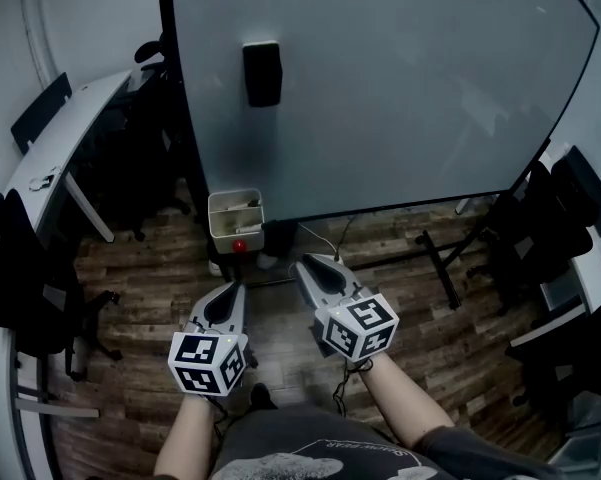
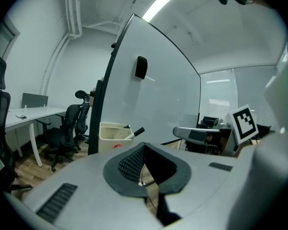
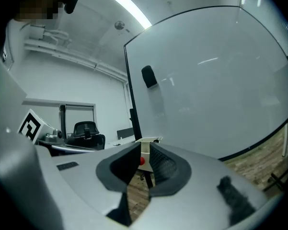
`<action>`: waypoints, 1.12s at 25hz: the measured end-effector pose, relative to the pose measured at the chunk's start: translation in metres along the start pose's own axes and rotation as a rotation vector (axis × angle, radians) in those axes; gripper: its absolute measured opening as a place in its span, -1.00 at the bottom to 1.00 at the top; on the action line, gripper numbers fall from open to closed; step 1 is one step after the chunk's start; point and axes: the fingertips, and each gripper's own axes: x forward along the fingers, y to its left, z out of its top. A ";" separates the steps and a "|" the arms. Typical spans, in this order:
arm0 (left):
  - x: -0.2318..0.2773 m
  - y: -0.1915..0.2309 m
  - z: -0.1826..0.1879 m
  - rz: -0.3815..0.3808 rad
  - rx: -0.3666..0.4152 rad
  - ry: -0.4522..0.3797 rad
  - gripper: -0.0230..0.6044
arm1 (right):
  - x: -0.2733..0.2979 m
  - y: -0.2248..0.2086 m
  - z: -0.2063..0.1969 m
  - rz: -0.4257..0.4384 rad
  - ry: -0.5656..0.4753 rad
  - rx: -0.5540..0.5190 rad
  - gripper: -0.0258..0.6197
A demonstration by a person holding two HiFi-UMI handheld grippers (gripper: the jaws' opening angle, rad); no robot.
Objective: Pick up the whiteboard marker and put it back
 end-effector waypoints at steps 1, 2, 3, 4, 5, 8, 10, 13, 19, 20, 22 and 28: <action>-0.003 -0.007 -0.002 -0.001 0.000 0.002 -0.88 | -0.008 0.002 0.000 0.008 -0.003 0.009 -0.72; -0.007 -0.013 -0.004 -0.001 -0.001 0.003 -0.88 | -0.015 0.003 -0.001 0.013 -0.006 0.020 -0.73; -0.011 -0.020 -0.007 -0.001 -0.001 0.003 -0.88 | -0.024 0.004 -0.002 0.015 -0.007 0.029 -0.73; -0.016 -0.026 -0.009 0.000 0.000 0.004 -0.88 | -0.032 0.004 -0.003 0.014 -0.007 0.033 -0.75; -0.020 -0.032 -0.011 0.001 -0.001 0.004 -0.88 | -0.040 0.005 -0.004 0.012 -0.007 0.036 -0.76; -0.033 -0.048 -0.019 0.014 -0.006 0.002 -0.88 | -0.064 0.007 -0.010 0.014 -0.004 0.046 -0.78; -0.041 -0.059 -0.024 0.023 -0.013 0.002 -0.88 | -0.080 0.010 -0.015 0.022 0.003 0.052 -0.79; -0.053 -0.078 -0.033 0.030 -0.018 0.004 -0.88 | -0.101 0.010 -0.022 0.021 0.014 0.061 -0.80; -0.067 -0.105 -0.046 0.034 -0.016 0.019 -0.88 | -0.130 0.013 -0.033 0.021 0.035 0.057 -0.80; -0.067 -0.107 -0.048 0.035 -0.017 0.020 -0.88 | -0.133 0.014 -0.034 0.023 0.038 0.047 -0.81; -0.067 -0.112 -0.049 0.034 -0.019 0.021 -0.88 | -0.139 0.014 -0.034 0.024 0.037 0.029 -0.83; -0.069 -0.121 -0.050 0.021 -0.013 0.028 -0.88 | -0.145 0.016 -0.032 0.031 0.051 0.004 -0.83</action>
